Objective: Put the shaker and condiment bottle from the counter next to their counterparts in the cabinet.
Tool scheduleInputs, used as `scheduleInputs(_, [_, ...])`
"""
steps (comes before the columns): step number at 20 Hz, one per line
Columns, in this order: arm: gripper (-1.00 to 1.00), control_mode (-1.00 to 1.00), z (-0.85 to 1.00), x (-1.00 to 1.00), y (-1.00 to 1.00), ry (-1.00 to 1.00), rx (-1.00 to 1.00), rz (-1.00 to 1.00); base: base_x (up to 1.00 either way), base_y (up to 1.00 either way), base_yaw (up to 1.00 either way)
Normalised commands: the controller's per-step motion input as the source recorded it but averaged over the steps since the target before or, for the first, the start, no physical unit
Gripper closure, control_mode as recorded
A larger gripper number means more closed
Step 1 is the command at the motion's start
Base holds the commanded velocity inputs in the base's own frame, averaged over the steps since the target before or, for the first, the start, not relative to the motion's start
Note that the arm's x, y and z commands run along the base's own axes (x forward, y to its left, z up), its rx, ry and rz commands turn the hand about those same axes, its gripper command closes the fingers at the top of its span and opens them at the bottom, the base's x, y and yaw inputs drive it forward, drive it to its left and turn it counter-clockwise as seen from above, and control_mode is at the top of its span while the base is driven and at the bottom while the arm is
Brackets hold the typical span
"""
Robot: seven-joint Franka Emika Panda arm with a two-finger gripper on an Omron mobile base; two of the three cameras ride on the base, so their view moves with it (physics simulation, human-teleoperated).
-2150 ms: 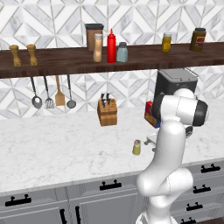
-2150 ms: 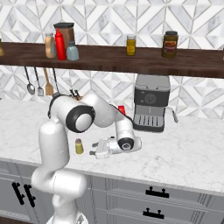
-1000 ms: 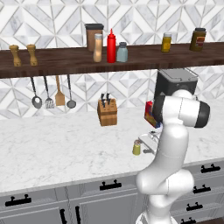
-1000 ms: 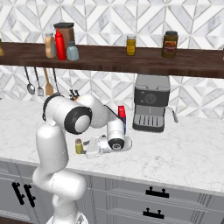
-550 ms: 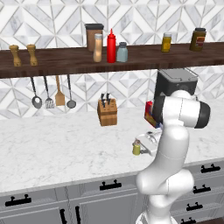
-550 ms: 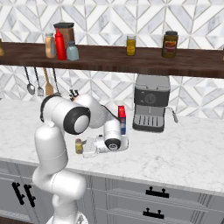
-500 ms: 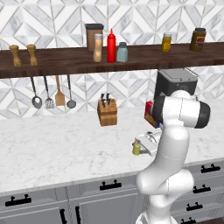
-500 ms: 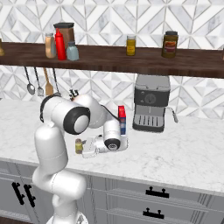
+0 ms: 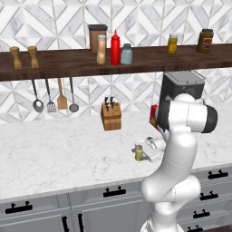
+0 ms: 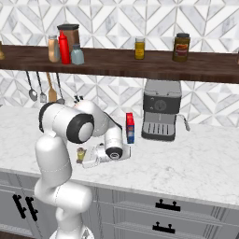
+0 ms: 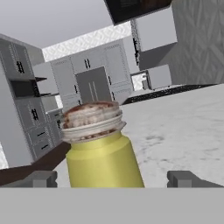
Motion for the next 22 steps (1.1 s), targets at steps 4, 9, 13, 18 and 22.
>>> scheduleInputs(4, [-1.00, -1.00, 0.01, 0.05, 0.00, 0.00, 0.01, 0.04, 0.00, 0.00, 0.00])
scheduleInputs(9, [1.00, -1.00, 0.00, 0.00, 0.04, 0.00, 0.00, 0.04, 0.00, 0.00, 0.00])
scheduleInputs(13, [1.00, -1.00, 0.04, 0.00, 0.11, 0.00, 0.00, 0.11, 0.00, 0.00, 0.00])
scheduleInputs(18, [1.00, -1.00, 0.61, -0.18, 0.00, -0.01, 0.07, 0.04, 0.00, 0.00, 0.00])
scheduleInputs(22, [1.00, -1.00, 0.98, -0.13, 0.00, -0.11, 0.06, 0.02, 0.00, 0.00, 0.00])
